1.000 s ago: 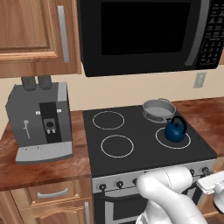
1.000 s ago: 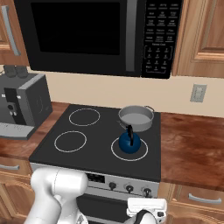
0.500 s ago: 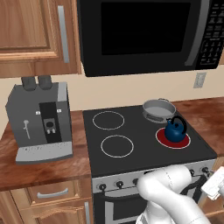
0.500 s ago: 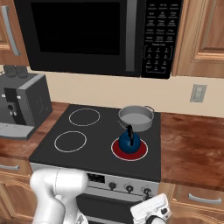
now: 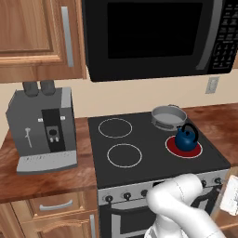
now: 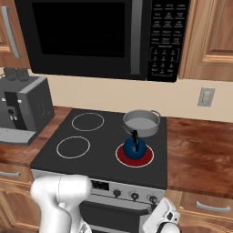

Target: Pick the kettle from the counter and place it on a stove burner. Then turn the burner on.

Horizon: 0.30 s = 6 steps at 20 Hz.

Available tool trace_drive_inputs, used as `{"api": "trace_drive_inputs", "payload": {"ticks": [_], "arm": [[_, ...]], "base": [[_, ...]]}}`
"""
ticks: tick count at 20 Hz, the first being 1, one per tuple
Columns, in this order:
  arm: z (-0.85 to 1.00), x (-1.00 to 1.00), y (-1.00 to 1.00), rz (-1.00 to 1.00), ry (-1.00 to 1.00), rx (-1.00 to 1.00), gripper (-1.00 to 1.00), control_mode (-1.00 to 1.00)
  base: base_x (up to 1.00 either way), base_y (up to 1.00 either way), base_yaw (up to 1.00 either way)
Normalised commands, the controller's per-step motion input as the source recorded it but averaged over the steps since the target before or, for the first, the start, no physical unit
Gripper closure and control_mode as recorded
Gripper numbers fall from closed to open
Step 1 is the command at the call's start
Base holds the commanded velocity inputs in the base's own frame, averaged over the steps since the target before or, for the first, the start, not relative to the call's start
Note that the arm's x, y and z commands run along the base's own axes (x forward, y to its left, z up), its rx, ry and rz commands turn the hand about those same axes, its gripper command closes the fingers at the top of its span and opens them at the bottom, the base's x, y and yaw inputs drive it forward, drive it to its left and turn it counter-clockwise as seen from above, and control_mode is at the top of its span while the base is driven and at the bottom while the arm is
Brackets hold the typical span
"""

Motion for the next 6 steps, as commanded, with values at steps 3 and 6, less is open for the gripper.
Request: {"api": "trace_drive_inputs", "payload": {"ticks": [3,6], "arm": [[-0.98,0.17,0.44,0.26,0.00,-0.46,1.00,-1.00],[-0.69,0.07,0.31,0.32,-0.04,-0.44,1.00,-1.00]], "base": [[0.00,0.00,0.00],[0.00,0.00,0.00]]}}
